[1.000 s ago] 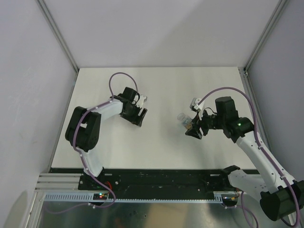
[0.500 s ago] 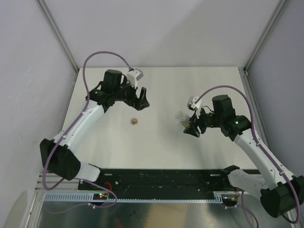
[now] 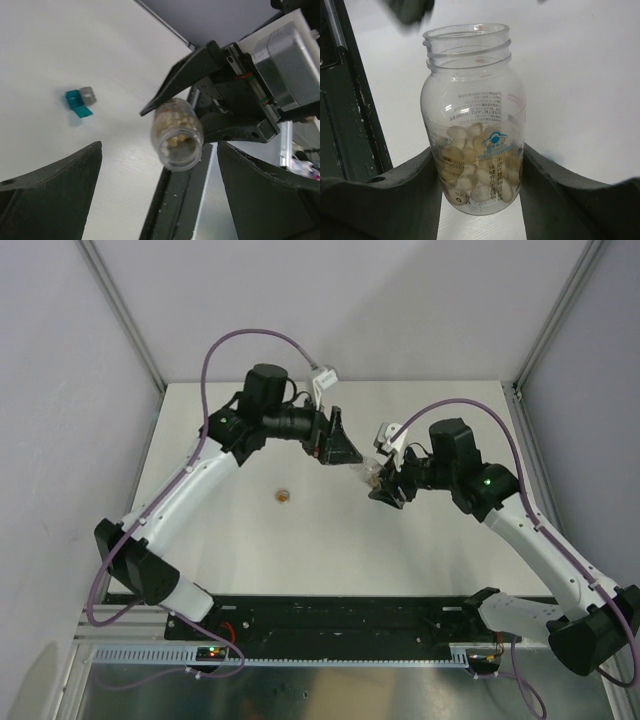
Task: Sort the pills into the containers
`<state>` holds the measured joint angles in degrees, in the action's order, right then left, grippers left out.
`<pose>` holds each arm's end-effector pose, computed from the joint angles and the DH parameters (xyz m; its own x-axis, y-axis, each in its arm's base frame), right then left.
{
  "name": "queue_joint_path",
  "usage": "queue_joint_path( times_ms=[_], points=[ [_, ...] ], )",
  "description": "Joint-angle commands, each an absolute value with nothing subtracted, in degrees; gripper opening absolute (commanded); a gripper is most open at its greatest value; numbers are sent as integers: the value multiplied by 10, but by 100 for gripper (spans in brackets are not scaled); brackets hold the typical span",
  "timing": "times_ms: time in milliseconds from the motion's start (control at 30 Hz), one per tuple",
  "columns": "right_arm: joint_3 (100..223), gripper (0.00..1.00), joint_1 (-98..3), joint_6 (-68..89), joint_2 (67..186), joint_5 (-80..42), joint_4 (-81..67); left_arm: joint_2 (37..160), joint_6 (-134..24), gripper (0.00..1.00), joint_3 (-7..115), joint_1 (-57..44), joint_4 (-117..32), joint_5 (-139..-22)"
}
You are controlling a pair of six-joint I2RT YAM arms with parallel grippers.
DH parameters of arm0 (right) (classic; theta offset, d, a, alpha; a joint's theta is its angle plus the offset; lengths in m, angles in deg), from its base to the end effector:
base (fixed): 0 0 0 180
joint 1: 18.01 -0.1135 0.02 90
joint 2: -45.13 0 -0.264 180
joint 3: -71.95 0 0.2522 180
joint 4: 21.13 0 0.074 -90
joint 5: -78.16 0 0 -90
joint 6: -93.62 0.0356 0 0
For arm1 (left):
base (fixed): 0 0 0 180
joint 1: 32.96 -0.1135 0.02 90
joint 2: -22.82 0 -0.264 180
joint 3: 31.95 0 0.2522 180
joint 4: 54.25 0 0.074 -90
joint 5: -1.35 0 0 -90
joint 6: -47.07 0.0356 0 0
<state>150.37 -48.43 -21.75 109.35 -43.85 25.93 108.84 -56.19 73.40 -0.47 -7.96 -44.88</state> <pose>0.1950 0.1364 0.3566 -0.0743 -0.4649 -0.8822 -0.9353 0.3393 -0.1000 0.2639 -0.1972 0.4151 -0.5805 0.1733 -0.7956 0.7961 0.3263 -0.5097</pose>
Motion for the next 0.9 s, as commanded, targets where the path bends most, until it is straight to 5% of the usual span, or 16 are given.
queue_joint_path(
  times_ms=[0,300,733,867],
  points=[
    [1542,1,-496,-213,1104,-416,239,1109,-604,100,764,29,-78,-409],
    [1544,1,-501,-212,1102,-402,239,1125,-606,97,757,59,-77,-414],
    [1544,1,-505,-205,1085,-407,239,1137,-595,57,753,68,-78,-410],
    [1546,5,-505,-199,1080,-412,235,1138,-589,35,750,68,-78,-402]
  ],
)
